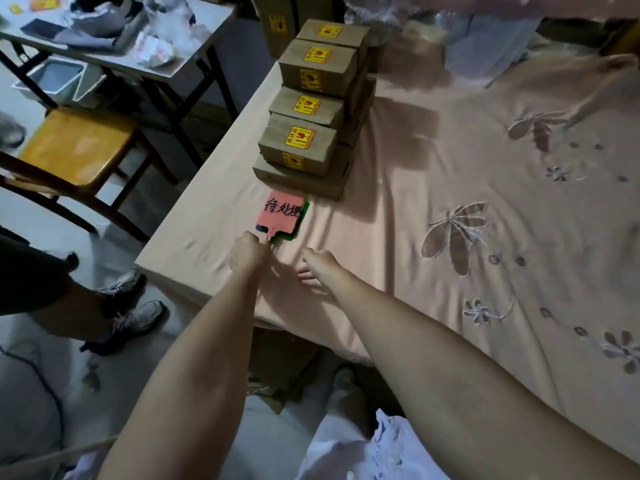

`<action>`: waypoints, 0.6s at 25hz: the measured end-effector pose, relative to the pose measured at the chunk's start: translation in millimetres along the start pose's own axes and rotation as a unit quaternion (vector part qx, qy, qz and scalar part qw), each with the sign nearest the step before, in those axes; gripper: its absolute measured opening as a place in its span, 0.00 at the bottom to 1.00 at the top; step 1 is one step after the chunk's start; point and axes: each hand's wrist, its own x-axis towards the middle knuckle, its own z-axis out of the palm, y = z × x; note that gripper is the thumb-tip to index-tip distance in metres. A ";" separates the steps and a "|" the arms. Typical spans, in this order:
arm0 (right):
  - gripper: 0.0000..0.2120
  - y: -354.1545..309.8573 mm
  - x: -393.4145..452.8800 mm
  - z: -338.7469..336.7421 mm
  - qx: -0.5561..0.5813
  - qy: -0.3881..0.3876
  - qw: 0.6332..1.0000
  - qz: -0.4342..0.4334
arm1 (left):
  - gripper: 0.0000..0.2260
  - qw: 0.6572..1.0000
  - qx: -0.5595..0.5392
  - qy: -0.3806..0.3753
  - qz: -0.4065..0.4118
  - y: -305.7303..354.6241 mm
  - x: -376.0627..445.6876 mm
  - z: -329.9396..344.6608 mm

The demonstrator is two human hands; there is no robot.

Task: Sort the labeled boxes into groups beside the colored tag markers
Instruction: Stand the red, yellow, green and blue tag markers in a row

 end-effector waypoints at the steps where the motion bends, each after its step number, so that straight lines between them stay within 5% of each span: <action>1: 0.19 -2.7 0.6 6.3 0.001 -0.005 1.000 0.002 | 0.15 1.000 0.002 -0.006 -0.005 -1.1 1.3 -3.2; 15: 0.20 -11.9 40.4 57.2 -0.072 0.049 0.996 -0.012 | 0.13 0.966 -0.217 -0.144 -0.012 -4.6 20.3 4.1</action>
